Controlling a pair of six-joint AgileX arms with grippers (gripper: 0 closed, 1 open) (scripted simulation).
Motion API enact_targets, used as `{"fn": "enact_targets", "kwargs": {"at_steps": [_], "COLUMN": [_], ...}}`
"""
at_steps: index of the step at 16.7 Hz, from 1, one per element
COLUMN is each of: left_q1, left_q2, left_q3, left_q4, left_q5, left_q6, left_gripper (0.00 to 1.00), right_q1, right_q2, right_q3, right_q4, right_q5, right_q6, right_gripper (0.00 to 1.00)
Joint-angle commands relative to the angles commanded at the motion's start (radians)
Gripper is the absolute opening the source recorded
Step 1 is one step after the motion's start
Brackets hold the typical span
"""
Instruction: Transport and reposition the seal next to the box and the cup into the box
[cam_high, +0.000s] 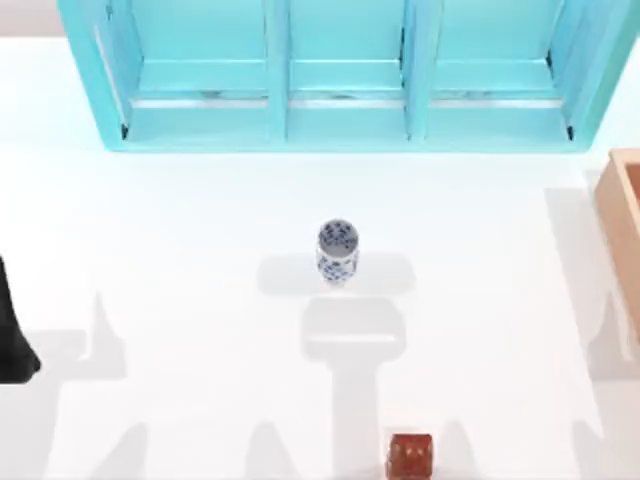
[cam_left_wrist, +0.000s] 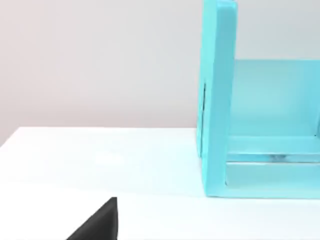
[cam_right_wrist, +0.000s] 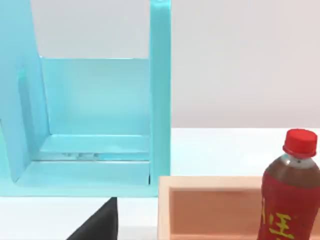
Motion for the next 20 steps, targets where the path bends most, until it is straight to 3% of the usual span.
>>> {"fn": "enact_targets", "kwargs": {"at_steps": [7,20], "left_q1": [0.0,0.0], "left_q2": [0.0,0.0], "left_q3": [0.0,0.0], "left_q4": [0.0,0.0], "left_q5": [0.0,0.0], "left_q6": [0.0,0.0], "left_gripper": [1.0,1.0], "right_q1": [0.096,0.69], "right_q2": [0.151,1.217], "right_q3": [0.124,0.876], "right_q4": [-0.105,-0.766], "right_q5": [0.001,-0.005], "right_q6": [0.095,0.688], "right_gripper": [1.0,1.0]}}
